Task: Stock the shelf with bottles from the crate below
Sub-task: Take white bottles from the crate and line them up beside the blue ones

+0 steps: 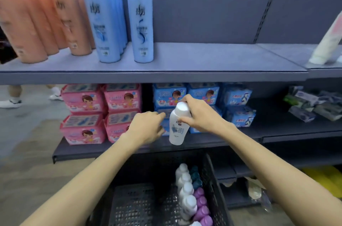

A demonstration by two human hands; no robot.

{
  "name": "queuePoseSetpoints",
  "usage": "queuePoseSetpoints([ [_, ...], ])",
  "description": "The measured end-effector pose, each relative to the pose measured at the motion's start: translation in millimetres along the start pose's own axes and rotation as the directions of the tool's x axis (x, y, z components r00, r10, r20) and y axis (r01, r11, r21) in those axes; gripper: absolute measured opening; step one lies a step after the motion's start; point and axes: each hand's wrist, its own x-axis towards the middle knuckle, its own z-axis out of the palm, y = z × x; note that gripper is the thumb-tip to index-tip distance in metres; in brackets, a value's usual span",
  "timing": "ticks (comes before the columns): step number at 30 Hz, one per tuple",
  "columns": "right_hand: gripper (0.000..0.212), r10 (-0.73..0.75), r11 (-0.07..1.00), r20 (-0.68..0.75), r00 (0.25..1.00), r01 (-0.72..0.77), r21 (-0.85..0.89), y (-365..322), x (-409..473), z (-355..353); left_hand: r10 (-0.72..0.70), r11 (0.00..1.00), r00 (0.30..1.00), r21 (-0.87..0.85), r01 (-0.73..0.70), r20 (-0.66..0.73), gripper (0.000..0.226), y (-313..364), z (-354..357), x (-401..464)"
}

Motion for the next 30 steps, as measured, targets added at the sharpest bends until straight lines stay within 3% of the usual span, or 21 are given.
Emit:
queuePoseSetpoints([
  [5, 0.034, -0.074, 0.992, -0.095, 0.993, 0.083, 0.094, -11, 0, -25, 0.042, 0.997, 0.995, 0.072, -0.035, -0.088, 0.024, -9, -37, 12],
  [11, 0.039, -0.169, 0.975, -0.188, 0.968, 0.191, 0.110, -33, 0, -62, 0.059, 0.995, 0.986, 0.089, -0.045, -0.159, 0.023, -20, -73, 22],
  [17, 0.043, -0.120, 0.960, -0.253, 0.960, 0.178, 0.218, -61, 14, -132, 0.111, 0.990, 0.956, 0.111, -0.084, -0.273, 0.020, -29, -121, 33],
  [21, 0.041, -0.139, 0.971, -0.298, 0.944, 0.190, 0.148, -72, 35, -181, 0.118, 0.976, 0.939, 0.211, -0.050, -0.322, 0.022, -34, -157, 50],
  [30, 0.039, -0.124, 0.984, -0.287, 0.950, 0.154, 0.086, -74, 82, -235, 0.078, 0.972, 0.931, 0.234, 0.009, -0.356, 0.022, -44, -210, 88],
])
